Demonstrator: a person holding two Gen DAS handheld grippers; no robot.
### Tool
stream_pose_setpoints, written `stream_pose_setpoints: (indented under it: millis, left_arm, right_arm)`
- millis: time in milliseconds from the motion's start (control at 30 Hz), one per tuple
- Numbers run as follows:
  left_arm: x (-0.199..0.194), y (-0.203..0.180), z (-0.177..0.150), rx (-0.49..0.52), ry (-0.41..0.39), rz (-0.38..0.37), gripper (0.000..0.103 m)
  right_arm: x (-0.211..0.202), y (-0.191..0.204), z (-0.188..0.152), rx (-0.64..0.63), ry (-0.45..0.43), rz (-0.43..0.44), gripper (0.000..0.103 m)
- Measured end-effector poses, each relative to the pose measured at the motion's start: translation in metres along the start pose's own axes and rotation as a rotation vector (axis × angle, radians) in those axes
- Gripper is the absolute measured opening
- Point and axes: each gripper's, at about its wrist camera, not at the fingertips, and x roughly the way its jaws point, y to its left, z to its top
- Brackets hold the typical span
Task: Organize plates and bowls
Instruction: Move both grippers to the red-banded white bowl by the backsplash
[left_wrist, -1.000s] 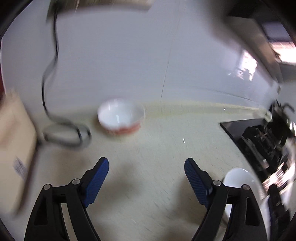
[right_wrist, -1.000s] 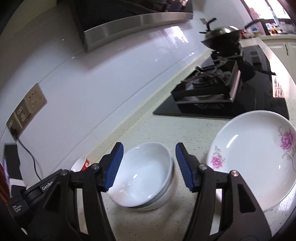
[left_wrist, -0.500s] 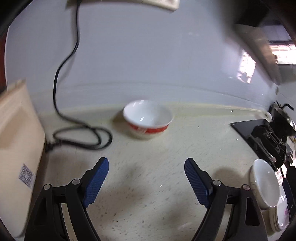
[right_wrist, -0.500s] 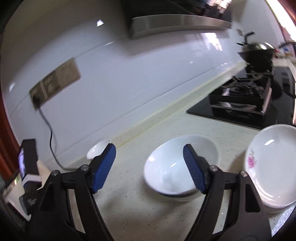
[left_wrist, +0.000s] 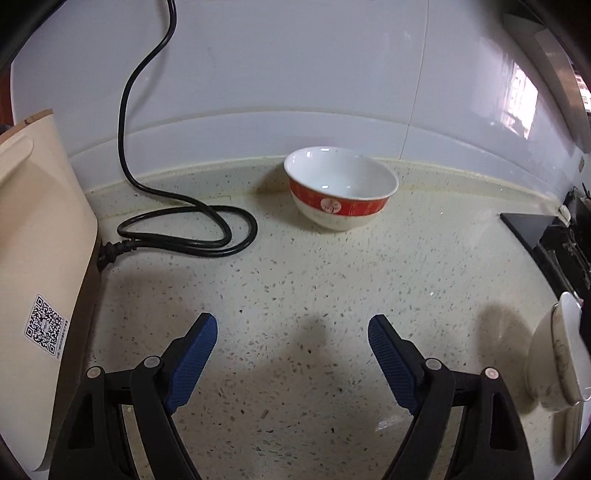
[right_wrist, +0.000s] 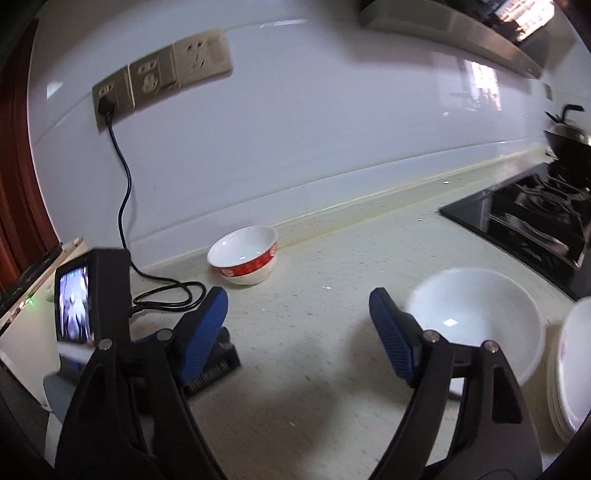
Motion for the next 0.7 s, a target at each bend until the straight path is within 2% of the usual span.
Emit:
stream_pose_setpoints:
  millis: [167, 333, 400, 533, 700]
  left_arm:
    - [0.007, 0.009, -0.001, -0.024, 0.016, 0.038, 0.085]
    - [0.022, 0.028, -0.003, -0.116, 0.103, 0.028, 0.085]
    - [0.021, 0.03, -0.003, -0.12, 0.098, 0.042, 0.085]
    - [0.02, 0.039, -0.004, -0.17, 0.095, 0.016, 0.085]
    - [0.014, 0.054, -0.007, -0.214, 0.085, 0.045, 0.085]
  right_arm:
    - [0.039, 0.013, 0.023, 0.029, 0.084, 0.002, 0.082]
    - [0.088, 0.019, 0.04, 0.079, 0.184, 0.0, 0.082]
    - [0.109, 0.022, 0.042, 0.102, 0.227, 0.018, 0.082]
    - [0.149, 0.017, 0.049, 0.188, 0.308, 0.066, 0.082]
    - [0.199, 0.008, 0.044, 0.28, 0.444, 0.133, 0.082]
